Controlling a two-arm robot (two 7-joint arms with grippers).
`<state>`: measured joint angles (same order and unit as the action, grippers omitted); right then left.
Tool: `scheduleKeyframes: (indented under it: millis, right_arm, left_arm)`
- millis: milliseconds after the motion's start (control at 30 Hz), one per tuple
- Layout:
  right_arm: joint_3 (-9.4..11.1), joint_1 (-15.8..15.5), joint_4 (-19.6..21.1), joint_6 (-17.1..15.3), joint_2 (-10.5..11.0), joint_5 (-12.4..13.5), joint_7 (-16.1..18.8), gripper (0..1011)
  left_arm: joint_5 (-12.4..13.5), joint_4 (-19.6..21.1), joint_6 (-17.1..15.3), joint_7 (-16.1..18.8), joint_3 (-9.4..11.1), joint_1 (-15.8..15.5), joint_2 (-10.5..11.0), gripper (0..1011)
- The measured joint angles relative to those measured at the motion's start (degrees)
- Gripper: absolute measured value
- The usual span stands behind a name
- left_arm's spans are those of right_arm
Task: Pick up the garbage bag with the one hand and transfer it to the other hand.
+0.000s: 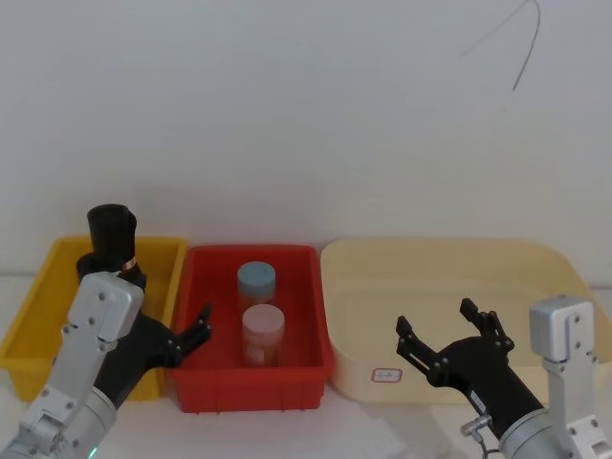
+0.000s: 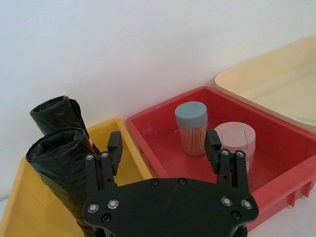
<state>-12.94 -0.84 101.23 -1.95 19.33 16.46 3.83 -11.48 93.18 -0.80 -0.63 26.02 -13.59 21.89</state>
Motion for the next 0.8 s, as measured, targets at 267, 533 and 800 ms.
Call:
scheduleKeyframes:
  millis: [267, 533, 800]
  right_arm:
    - [0.0, 0.0, 0.0, 0.0, 0.0, 0.0, 0.0, 1001]
    - [0.0, 0.0, 0.0, 0.0, 0.0, 0.0, 0.0, 1001]
    - [0.0, 0.0, 0.0, 0.0, 0.0, 0.0, 0.0, 1001]
  left_arm:
    - [0.0, 0.0, 0.0, 0.0, 0.0, 0.0, 0.0, 1000]
    - [0.0, 0.0, 0.0, 0.0, 0.0, 0.0, 0.0, 1000]
    - [0.0, 0.0, 0.0, 0.0, 0.0, 0.0, 0.0, 1000]
